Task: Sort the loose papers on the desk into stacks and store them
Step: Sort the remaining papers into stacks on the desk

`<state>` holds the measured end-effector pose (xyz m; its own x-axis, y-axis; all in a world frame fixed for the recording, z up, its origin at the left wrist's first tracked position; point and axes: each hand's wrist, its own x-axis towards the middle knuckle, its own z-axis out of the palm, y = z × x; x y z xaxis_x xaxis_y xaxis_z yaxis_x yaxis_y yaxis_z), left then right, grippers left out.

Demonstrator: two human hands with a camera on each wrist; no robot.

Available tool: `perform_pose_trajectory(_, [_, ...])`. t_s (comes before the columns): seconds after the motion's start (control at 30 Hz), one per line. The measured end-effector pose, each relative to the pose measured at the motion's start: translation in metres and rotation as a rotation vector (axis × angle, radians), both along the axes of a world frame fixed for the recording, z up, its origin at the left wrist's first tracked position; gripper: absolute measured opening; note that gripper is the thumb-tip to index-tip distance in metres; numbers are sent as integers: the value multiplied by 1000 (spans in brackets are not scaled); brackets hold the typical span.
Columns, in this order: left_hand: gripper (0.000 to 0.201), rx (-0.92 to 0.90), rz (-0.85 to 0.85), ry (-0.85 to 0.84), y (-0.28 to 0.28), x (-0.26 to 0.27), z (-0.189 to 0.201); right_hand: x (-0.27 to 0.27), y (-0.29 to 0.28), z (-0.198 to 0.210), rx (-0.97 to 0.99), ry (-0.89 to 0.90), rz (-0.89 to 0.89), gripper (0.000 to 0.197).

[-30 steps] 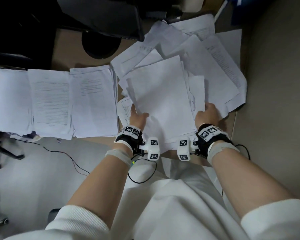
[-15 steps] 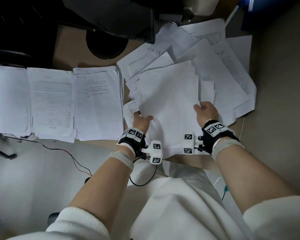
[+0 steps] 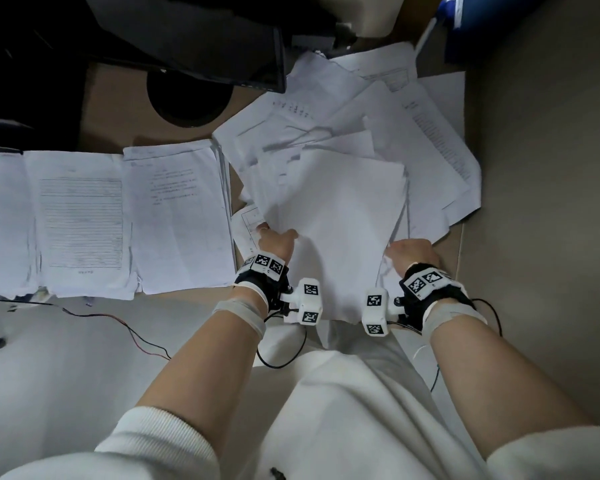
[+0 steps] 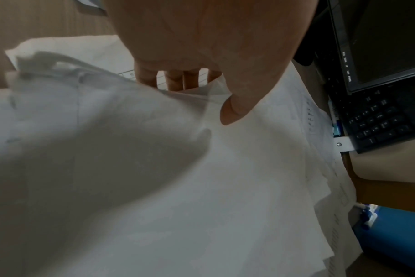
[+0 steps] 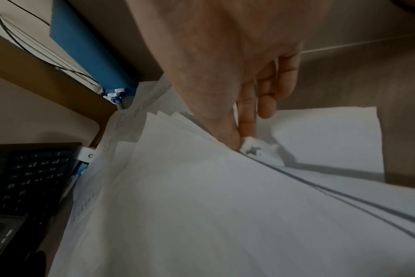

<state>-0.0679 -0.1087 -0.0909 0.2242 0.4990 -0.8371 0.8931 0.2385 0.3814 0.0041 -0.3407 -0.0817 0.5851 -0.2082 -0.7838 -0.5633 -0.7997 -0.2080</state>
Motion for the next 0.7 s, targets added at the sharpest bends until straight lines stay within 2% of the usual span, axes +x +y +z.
perform_pose_trajectory(0.03, [83, 4, -7, -4, -2, 0, 0, -1, -2, 0, -9, 25, 56, 27])
perform_pose_trajectory(0.1, [96, -1, -24, -12, -5, -2, 4, -3, -4, -2, -3, -44, 97, 27])
perform_pose_trajectory(0.17, [96, -2, -41, -32, -8, -6, 6, -5, -6, -6, -5, -195, -10, 46])
perform_pose_trajectory(0.23, [94, 2, -96, -29, -9, -11, 6, -3, 0, -2, 48, -209, -61, 65])
perform_pose_trajectory(0.27, [95, 7, -120, -26, -9, -13, 5, 0, 5, -2, 95, -189, -76, 68])
perform_pose_trajectory(0.4, [109, -14, -118, -49, -11, -12, 8, 8, 23, 1, 131, -147, 25, 56])
perform_pose_trajectory(0.47, [118, -42, -56, -65, -13, -10, 14, 6, 33, 2, 77, -137, 122, 64])
perform_pose_trajectory(0.6, [103, -87, 12, 19, -7, -15, 15, -2, 48, 5, 28, -87, 227, 80])
perform_pose_trajectory(0.7, [95, -92, 7, 18, -5, -19, 19, -7, 50, 10, 29, -98, 212, 78])
